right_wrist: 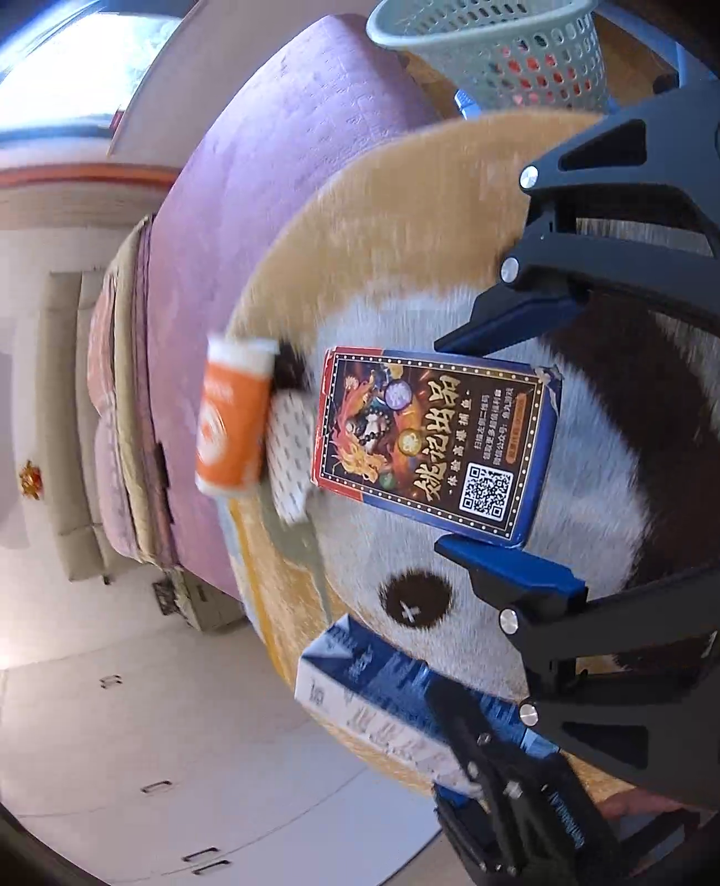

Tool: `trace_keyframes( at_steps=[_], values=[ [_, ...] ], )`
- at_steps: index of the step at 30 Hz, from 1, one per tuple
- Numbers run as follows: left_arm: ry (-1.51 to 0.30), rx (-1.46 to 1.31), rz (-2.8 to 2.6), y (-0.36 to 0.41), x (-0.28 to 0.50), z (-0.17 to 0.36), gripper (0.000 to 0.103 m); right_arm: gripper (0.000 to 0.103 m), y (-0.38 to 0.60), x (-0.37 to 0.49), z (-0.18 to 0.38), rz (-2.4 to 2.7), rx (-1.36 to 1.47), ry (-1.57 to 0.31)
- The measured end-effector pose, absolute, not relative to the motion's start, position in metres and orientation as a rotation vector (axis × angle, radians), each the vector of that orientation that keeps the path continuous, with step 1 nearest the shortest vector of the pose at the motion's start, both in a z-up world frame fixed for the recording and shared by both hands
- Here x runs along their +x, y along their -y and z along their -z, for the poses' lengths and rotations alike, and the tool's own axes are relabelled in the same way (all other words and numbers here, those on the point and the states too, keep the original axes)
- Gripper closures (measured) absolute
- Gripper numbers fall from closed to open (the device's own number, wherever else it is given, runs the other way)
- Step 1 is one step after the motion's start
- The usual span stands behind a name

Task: Collect trash
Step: 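Carry both items over the blue basket and open both grippers to drop them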

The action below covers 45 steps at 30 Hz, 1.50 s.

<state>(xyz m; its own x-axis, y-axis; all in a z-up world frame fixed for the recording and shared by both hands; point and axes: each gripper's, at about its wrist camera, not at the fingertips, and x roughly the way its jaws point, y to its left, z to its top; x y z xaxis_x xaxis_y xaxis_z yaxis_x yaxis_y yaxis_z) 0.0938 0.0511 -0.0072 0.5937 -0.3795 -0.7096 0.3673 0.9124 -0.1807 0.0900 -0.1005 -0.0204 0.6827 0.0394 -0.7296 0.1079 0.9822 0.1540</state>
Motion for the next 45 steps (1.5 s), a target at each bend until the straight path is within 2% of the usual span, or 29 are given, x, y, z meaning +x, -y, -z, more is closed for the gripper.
trace_keyframes(
  at_steps=[22,33,37,38,40,41,45],
  values=[
    [-0.805,0.061,0.776,0.200,0.066,-0.025,0.048,0.042,0.337,0.006,-0.002,0.437,0.398,-0.664],
    [-0.951,0.076,0.929,0.311,0.060,0.005,0.048,0.041,0.466,-0.036,0.041,0.675,0.630,-0.690],
    [-0.947,0.103,0.965,0.342,0.051,0.012,0.048,0.040,0.496,-0.050,0.052,0.727,0.694,-0.711],
    [-0.947,0.109,0.988,0.350,0.048,0.012,0.047,0.038,0.504,-0.054,0.055,0.736,0.707,-0.716],
    [-0.935,0.121,1.008,0.361,0.043,0.013,0.035,0.036,0.512,-0.057,0.057,0.745,0.718,-0.730],
    [-0.925,0.117,1.003,0.361,0.041,0.013,0.026,0.035,0.516,-0.061,0.059,0.753,0.720,-0.732],
    [-0.935,0.064,1.039,0.354,0.039,0.014,0.025,0.035,0.522,-0.076,0.060,0.763,0.740,-0.718]
  ],
)
